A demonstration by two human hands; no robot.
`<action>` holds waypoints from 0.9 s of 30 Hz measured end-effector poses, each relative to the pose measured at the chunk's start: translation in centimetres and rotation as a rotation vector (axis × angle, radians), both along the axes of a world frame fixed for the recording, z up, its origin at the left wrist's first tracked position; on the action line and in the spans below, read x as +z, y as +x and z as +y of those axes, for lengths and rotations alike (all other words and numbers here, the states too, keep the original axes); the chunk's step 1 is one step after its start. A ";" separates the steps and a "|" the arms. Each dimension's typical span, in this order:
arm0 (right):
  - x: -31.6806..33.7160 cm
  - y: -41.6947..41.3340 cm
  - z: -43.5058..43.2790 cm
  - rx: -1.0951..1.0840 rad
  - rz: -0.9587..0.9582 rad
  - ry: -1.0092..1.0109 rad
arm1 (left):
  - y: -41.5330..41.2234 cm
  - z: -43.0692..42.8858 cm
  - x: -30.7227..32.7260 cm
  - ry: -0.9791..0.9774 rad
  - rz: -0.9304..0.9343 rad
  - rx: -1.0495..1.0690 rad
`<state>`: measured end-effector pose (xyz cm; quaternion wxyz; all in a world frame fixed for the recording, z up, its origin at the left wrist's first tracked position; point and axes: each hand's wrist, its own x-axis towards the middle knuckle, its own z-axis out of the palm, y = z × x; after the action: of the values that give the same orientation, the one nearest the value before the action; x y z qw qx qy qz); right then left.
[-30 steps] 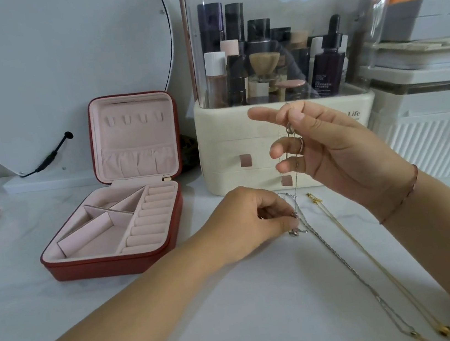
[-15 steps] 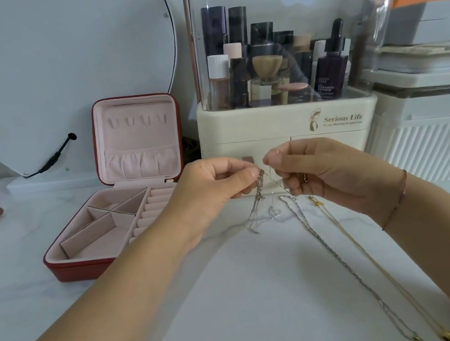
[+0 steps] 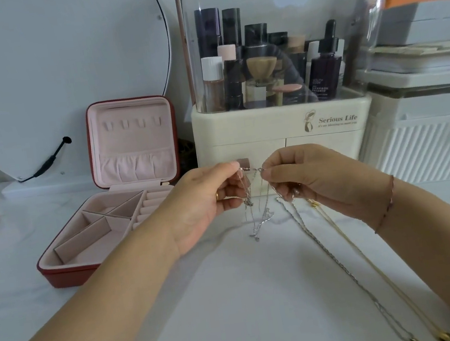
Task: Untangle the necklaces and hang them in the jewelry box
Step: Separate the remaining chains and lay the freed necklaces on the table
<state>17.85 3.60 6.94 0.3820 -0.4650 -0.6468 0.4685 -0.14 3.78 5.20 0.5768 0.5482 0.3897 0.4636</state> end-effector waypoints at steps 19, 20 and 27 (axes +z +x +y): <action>0.4 0.3 -0.1 0.131 0.300 -0.172 | -0.7 0.1 0.5 0.011 -0.006 0.001; 0.3 0.1 -0.2 0.133 0.262 -0.170 | -0.7 0.1 0.5 0.034 0.005 0.003; -0.2 -0.5 -0.4 0.098 -0.003 -0.089 | -1.1 0.4 0.6 0.062 -0.155 -0.107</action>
<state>17.35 3.18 6.73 0.3367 -0.4500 -0.6479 0.5141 -1.26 4.17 5.84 0.6120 0.5482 0.2995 0.4850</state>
